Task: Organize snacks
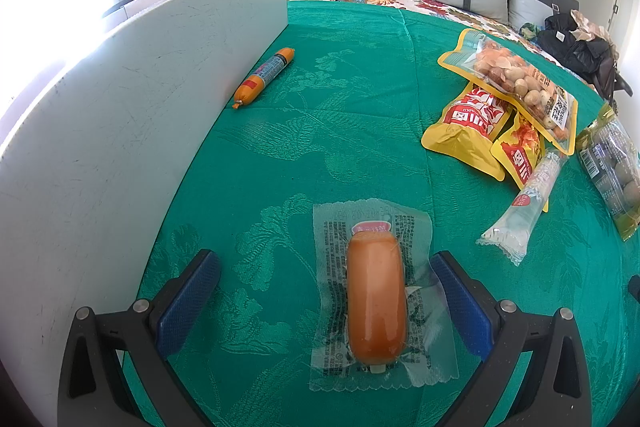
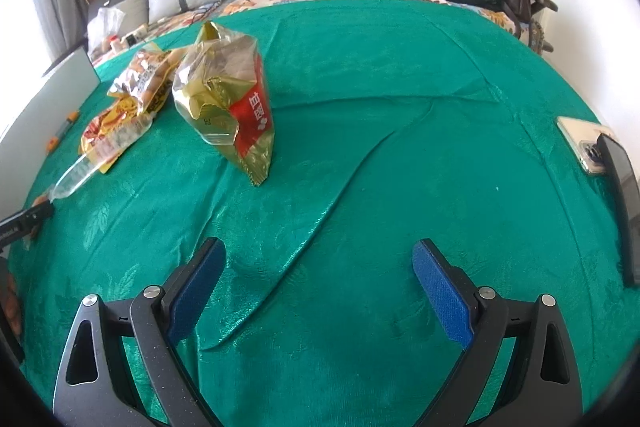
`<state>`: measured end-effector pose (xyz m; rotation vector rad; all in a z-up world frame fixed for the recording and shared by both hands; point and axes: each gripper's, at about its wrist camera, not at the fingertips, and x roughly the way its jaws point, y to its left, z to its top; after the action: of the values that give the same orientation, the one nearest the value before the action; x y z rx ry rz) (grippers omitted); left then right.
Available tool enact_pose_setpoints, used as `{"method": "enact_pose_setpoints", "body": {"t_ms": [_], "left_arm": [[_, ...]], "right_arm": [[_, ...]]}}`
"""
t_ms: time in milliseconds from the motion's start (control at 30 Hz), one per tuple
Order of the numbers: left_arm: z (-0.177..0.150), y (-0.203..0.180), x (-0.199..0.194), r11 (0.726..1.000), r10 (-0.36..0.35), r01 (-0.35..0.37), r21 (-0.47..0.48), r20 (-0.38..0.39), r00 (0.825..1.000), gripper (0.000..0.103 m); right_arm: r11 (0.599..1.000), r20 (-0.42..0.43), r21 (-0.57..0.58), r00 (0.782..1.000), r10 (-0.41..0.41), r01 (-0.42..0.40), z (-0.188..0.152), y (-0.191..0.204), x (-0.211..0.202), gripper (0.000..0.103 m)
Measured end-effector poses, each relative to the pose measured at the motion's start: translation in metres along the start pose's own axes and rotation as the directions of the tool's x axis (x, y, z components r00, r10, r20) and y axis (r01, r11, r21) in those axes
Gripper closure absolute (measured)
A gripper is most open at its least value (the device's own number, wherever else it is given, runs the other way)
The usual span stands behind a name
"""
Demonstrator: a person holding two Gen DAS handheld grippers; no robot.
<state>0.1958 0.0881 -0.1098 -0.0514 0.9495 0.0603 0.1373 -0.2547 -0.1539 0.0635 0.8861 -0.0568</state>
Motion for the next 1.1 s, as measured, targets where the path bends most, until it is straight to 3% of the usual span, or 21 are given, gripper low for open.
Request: {"method": "enact_pose_setpoints", "body": {"t_ms": [233,433,567,633,800,967,1100], "left_arm": [[-0.001,-0.001,-0.001,0.999,-0.014,0.014,0.03,-0.011,1.0,0.0],[0.001,-0.008,-0.005,0.966,-0.105,0.147,0.214,-0.195,0.975,0.002],[0.008,-0.018,-0.007,0.949,-0.124,0.179,0.26,-0.214,0.969,0.018],[0.013,-0.023,-0.01,0.952,-0.121,0.172,0.252,-0.206,0.971,0.044],[0.013,-0.023,-0.027,0.961,-0.128,0.165,0.221,-0.174,0.976,0.072],[0.001,-0.012,-0.035,0.968,-0.145,0.172,0.183,-0.155,0.977,0.073],[-0.012,-0.016,-0.033,0.961,-0.088,0.128,0.246,-0.168,0.982,0.049]], "right_arm": [[0.999,-0.008,-0.037,1.0,-0.012,0.012,-0.002,0.005,0.003,0.005],[0.999,-0.008,-0.037,1.0,-0.013,0.012,-0.001,0.005,0.003,0.005],[0.999,-0.011,-0.037,1.0,-0.012,0.011,0.0,0.006,0.005,0.003],[0.999,-0.011,-0.037,1.0,-0.012,0.011,0.0,0.006,0.005,0.003],[0.999,-0.011,-0.037,1.0,-0.012,0.011,0.0,0.006,0.005,0.003],[0.999,-0.011,-0.037,1.0,-0.012,0.011,0.0,0.006,0.005,0.003],[0.999,-0.011,-0.037,1.0,-0.012,0.011,0.0,0.006,0.005,0.003]]}}
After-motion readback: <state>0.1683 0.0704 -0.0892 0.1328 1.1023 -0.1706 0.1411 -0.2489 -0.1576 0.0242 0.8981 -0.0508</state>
